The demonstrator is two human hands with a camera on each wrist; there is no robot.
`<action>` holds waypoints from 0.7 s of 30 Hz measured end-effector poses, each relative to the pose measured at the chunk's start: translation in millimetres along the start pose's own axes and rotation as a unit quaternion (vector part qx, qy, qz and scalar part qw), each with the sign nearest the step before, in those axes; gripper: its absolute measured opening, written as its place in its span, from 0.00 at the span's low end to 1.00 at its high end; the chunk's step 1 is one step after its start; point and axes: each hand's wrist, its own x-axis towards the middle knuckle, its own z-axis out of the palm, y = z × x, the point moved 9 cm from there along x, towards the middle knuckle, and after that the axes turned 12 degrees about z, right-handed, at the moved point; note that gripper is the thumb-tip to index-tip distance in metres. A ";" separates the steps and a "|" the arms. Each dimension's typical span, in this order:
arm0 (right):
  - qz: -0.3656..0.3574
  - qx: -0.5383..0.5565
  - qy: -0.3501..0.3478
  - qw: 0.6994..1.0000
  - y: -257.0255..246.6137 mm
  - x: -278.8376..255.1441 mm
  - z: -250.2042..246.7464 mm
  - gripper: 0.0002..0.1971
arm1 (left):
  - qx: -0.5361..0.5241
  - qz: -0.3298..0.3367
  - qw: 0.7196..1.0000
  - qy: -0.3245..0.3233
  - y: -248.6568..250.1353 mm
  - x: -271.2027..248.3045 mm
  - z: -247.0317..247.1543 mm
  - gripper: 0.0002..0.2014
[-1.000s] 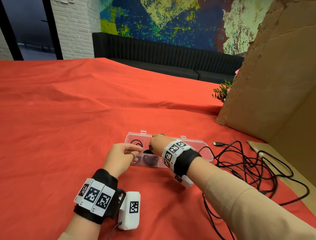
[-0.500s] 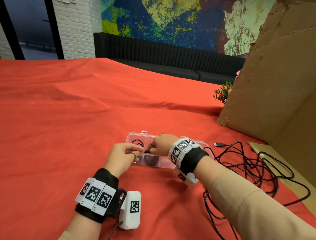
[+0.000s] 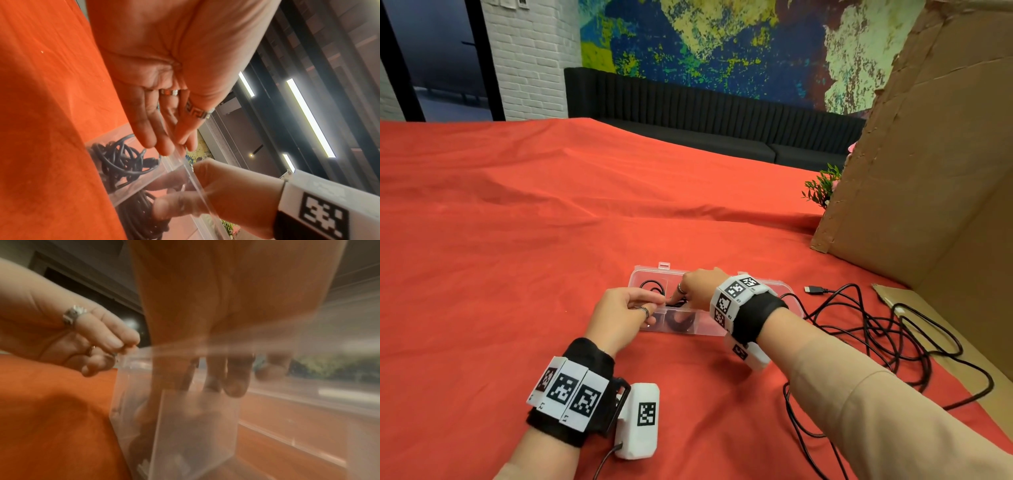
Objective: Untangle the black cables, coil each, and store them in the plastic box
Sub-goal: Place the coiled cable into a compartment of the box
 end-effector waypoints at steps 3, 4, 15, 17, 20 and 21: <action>-0.012 0.074 0.003 0.997 2.3 -4.0 0.4 0.16 | -0.002 0.001 1.000 -0.001 0.1 0.2 0.4 0.18; -0.013 0.099 0.011 0.995 3.0 -3.8 0.2 0.16 | -0.005 0.000 1.000 -0.002 0.3 0.0 1.0 0.18; -0.006 0.210 0.083 0.974 7.2 -4.9 -11.2 0.10 | -0.006 0.003 1.000 0.000 1.7 -0.3 0.7 0.18; -0.010 0.202 0.085 0.976 6.3 -6.4 -11.3 0.11 | -0.006 0.005 1.000 0.000 2.1 -0.1 0.8 0.17; -0.025 0.168 0.065 0.983 0.1 -9.1 -6.5 0.11 | -0.005 0.006 1.000 0.000 1.9 -0.2 0.4 0.17; -0.030 0.146 0.058 0.987 -2.7 -10.5 -5.5 0.12 | -0.006 0.005 1.000 0.001 1.4 -0.1 0.2 0.17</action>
